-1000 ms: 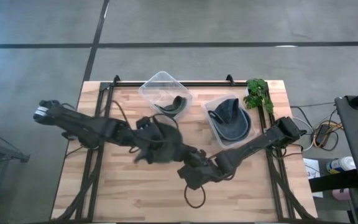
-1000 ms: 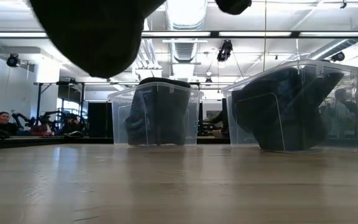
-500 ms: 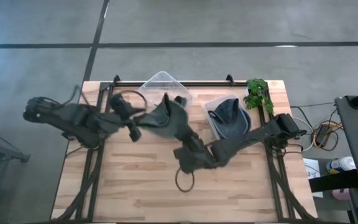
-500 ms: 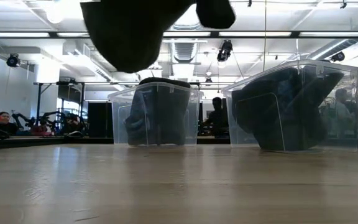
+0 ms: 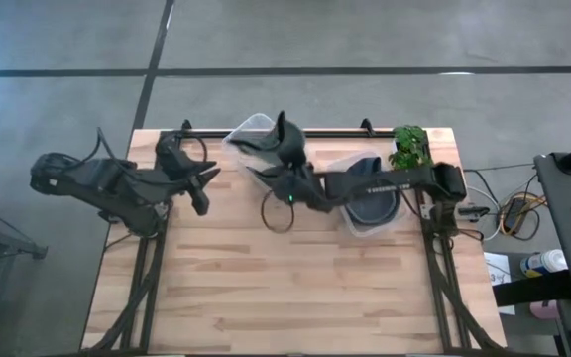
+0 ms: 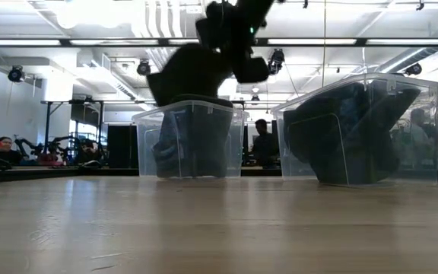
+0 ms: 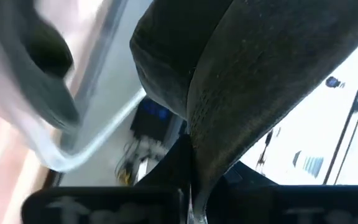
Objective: Pick & Place hat
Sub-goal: Put the green cap into the left transparent bin
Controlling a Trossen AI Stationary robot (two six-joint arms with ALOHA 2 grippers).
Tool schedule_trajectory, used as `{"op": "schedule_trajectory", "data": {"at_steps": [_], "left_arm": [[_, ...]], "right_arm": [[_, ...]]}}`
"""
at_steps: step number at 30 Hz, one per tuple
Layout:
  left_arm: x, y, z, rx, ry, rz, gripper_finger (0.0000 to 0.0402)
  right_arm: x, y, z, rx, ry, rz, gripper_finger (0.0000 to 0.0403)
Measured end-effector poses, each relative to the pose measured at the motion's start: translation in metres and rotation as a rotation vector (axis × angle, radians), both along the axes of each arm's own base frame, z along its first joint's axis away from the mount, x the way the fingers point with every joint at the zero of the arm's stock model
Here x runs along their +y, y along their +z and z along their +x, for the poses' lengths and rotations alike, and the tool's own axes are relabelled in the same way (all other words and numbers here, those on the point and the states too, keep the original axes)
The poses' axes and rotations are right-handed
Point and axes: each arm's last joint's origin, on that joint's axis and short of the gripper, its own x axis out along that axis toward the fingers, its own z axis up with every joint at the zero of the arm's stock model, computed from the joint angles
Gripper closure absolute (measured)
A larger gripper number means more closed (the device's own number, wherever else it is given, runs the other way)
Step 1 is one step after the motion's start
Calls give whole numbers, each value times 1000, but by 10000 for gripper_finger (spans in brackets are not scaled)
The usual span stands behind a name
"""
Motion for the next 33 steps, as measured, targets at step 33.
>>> {"op": "schedule_trajectory", "data": {"at_steps": [33], "left_arm": [[-3,-11,12,116,-1,49,319]], "right_arm": [[-29,-30,-10,85,27,411,309]]}}
